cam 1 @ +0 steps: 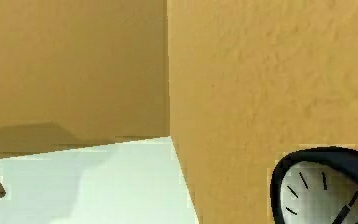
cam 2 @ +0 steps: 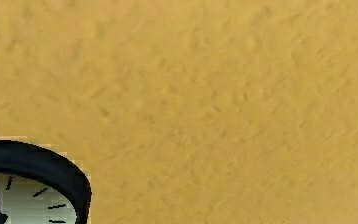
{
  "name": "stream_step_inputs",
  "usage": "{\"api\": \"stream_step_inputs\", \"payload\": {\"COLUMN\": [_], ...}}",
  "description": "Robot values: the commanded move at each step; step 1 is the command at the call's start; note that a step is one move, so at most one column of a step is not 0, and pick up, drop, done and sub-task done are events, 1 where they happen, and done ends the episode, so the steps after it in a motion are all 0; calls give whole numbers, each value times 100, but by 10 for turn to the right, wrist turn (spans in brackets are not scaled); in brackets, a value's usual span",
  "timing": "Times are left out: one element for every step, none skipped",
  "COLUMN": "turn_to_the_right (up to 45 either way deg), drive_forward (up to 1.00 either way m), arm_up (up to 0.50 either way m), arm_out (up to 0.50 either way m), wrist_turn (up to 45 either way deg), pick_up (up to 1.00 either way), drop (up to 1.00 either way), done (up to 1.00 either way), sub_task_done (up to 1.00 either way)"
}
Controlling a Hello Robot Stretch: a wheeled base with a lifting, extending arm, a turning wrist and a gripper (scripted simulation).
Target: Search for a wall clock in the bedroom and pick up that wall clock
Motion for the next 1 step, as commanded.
{"api": "stream_step_inputs", "payload": {"turn_to_the_right": [-360], "drive_forward": [0], "arm_up": [0], "arm_out": [0], "wrist_turn": [0], "pick_up": [0], "drop": [0], "done": [0], "sub_task_done": [0]}}
